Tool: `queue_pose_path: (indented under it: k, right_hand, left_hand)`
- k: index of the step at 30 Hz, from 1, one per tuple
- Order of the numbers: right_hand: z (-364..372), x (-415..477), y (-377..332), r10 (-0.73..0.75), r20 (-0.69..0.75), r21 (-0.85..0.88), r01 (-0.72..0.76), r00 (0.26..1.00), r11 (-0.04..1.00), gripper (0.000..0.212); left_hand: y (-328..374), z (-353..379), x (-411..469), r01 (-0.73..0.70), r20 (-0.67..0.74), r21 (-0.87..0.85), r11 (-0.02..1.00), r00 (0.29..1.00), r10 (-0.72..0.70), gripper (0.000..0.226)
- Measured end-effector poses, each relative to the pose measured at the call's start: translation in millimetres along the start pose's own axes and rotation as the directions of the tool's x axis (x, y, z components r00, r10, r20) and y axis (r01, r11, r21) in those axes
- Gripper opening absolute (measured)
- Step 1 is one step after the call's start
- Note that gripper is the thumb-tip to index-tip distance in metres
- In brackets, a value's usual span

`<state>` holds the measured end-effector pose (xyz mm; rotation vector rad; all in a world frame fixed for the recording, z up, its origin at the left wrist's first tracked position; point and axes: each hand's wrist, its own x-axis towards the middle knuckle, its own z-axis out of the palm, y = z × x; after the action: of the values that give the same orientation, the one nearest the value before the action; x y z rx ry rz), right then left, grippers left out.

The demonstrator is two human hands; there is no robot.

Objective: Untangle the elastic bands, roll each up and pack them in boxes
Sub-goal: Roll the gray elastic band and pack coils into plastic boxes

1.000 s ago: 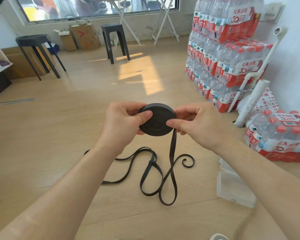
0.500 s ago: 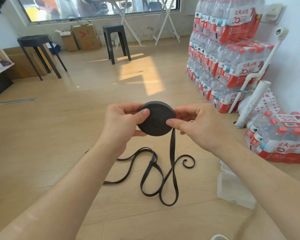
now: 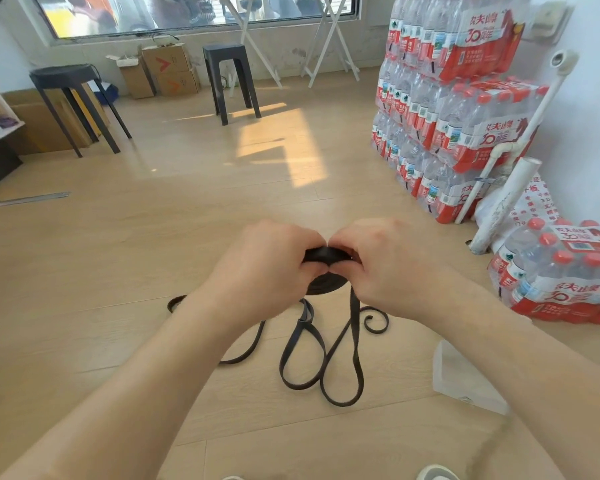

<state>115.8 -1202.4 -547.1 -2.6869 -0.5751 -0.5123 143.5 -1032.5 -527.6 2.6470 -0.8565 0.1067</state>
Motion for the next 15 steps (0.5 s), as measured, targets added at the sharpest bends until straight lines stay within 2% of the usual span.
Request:
queue_pose_path:
  k: [2, 5, 8, 15]
  right_hand:
    - [1.7, 1.1, -0.2, 0.045, 0.006, 0.134, -0.045, 0.999, 0.990, 0.010]
    - [-6.8, 2.2, 6.5, 0.223, 0.040, 0.422, -0.219, 0.974, 0.880, 0.015]
    - [-9.9, 1.5, 8.1, 0.295, 0.088, 0.566, -0.291, 0.951, 0.771, 0.022]
    - [-12.2, 1.4, 8.7, 0.398, 0.143, 0.741, -0.365, 0.906, 0.564, 0.017]
  left_hand:
    - [-2.0, 0.9, 0.6, 0.025, -0.032, 0.013, 1.000, 0.999, -0.025, 0.014]
    - [-7.2, -4.8, 1.4, 0.118, -0.093, -0.330, 0.937, 0.983, -0.157, 0.014]
    - [-10.0, -9.3, 1.3, 0.170, -0.075, -0.582, 0.795, 0.962, -0.261, 0.027]
    - [-10.6, -7.1, 1.7, 0.192, -0.044, -0.766, 0.613, 0.937, -0.347, 0.021]
